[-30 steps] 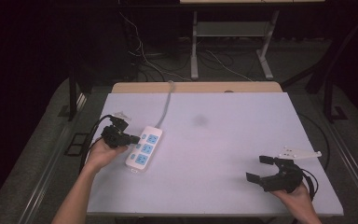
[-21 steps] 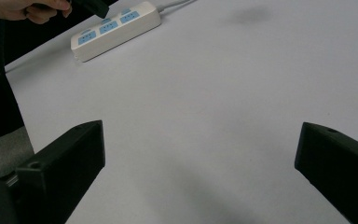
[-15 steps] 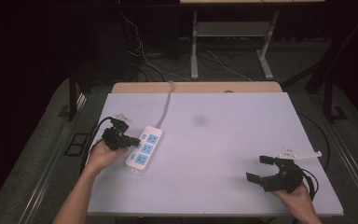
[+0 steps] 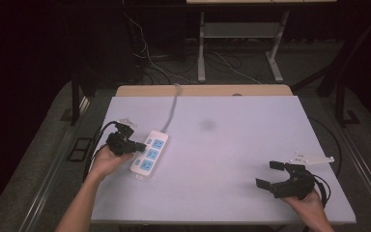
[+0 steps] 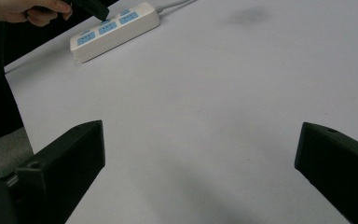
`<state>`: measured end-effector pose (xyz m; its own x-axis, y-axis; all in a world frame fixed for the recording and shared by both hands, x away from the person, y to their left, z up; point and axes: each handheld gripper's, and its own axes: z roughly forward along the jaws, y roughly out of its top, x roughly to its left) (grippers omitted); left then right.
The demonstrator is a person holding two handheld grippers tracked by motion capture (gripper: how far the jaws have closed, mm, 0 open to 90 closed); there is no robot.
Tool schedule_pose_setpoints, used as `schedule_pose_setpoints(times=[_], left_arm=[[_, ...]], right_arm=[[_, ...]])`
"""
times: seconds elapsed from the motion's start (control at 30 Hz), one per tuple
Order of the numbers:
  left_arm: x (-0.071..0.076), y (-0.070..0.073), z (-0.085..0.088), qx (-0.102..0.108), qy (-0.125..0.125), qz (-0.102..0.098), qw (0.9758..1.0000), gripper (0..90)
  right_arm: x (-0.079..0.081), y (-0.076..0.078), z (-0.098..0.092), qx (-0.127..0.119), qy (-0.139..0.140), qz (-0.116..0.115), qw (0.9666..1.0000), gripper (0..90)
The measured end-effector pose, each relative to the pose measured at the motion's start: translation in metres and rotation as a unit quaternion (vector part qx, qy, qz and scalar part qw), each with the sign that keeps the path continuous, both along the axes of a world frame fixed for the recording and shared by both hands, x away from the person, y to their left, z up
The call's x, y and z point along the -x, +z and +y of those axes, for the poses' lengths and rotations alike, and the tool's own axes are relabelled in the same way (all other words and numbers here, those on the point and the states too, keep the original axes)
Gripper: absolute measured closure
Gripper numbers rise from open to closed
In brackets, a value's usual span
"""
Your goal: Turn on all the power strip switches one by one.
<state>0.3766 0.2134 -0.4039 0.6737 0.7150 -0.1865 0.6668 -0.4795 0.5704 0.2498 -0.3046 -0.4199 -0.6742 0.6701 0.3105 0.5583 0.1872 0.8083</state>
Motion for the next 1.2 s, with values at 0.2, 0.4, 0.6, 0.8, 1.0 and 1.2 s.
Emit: schedule_pose_setpoints(times=[0.2, 0.4, 0.6, 0.8, 1.0, 1.2], left_arm=[[-0.0014, -0.0013, 0.0009, 0.002, -0.002, 0.004, 1.0, 89.7], [-0.0023, -0.0027, 0.0019, 0.006, -0.006, 0.006, 0.9999, 90.0], [-0.0029, -0.0032, 0.0014, 0.005, -0.005, 0.009, 0.9999, 90.0], [-0.0022, -0.0029, -0.0011, -0.006, 0.0, 0.009, 0.9999, 90.0], [-0.0027, -0.0022, -0.0016, -0.007, 0.003, 0.013, 0.9999, 90.0], [-0.0015, -0.0019, -0.0023, -0.008, 0.009, 0.011, 0.9999, 89.9]], right_arm=[[0.0002, 0.0001, -0.0001, 0.0, 0.0, -0.001, 1.0, 1.5], [0.0005, 0.0003, -0.0004, 0.0, 0.0, -0.001, 1.0, 1.5], [0.0006, 0.0005, -0.001, -0.001, 0.0, -0.003, 1.0, 1.5], [0.0015, 0.0007, -0.0002, 0.0, 0.001, -0.003, 1.0, 1.5], [0.001, 0.0007, -0.0009, 0.0, -0.001, -0.003, 1.0, 1.5], [0.0002, 0.0001, -0.0021, 0.0, -0.004, -0.001, 1.0, 1.5]])
